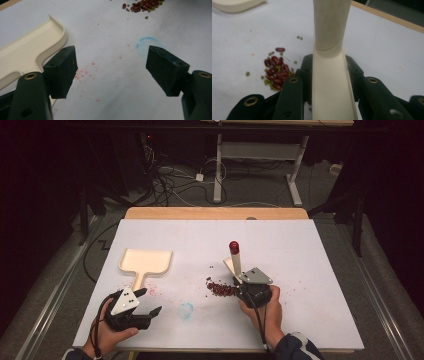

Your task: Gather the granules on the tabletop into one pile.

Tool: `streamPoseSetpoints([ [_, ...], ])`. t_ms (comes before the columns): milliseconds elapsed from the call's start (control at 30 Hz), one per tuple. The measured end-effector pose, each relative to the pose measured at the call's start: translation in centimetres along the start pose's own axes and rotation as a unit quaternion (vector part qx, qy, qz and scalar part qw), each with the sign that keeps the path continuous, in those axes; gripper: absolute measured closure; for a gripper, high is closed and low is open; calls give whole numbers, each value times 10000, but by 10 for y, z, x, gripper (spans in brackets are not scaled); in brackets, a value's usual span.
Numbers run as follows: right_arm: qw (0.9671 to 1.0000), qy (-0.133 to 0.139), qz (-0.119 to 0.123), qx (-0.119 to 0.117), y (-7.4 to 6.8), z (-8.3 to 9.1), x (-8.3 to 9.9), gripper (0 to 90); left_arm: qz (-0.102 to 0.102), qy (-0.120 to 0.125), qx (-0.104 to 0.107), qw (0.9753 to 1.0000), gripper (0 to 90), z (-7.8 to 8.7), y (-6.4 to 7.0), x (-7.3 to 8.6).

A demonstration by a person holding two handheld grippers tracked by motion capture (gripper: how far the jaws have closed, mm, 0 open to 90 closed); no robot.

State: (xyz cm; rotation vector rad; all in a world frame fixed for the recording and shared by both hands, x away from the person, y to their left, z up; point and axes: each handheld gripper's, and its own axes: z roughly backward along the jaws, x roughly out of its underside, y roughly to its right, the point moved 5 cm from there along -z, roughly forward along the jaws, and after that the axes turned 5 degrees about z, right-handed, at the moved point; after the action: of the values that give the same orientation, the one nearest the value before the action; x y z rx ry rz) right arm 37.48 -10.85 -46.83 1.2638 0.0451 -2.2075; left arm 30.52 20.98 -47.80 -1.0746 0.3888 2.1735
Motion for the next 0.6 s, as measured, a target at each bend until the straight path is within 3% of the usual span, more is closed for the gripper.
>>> streamPoseSetpoints([
  [100,9998,113,-64,131,-14,-9,-8,675,-25,0,13,10000,241,0,0,0],
  [367,9993,224,-219,191,-26,-16,-17,674,-37,45,27,10000,241,2,0,-1],
  [500,9993,313,-155,165,-25,-16,-22,676,-63,43,16,10000,242,2,0,-1],
  [600,9991,387,-83,171,-13,-15,-25,676,-48,32,9,10000,241,3,0,0],
])
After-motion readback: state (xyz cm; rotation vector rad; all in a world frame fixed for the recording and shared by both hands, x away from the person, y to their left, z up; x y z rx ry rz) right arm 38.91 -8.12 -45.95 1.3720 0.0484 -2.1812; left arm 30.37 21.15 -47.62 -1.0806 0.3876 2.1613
